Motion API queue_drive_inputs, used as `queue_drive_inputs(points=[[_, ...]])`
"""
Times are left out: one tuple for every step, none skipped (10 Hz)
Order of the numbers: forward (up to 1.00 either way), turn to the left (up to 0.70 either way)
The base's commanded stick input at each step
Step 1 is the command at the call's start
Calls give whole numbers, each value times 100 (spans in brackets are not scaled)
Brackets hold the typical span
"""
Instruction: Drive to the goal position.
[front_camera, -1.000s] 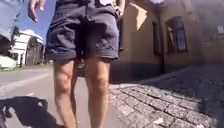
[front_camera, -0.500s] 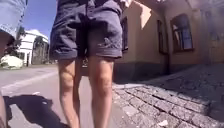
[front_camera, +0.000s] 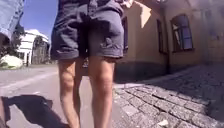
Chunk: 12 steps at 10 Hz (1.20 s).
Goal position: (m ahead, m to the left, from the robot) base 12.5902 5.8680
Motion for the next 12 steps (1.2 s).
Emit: queue_drive_inputs(points=[[-61,0],[-68,0],[-69,0],[-69,0],[-69,0],[-70,0],[-70,0],[-70,0],[-70,0],[-70,0],[-70,0],[-70,0]])
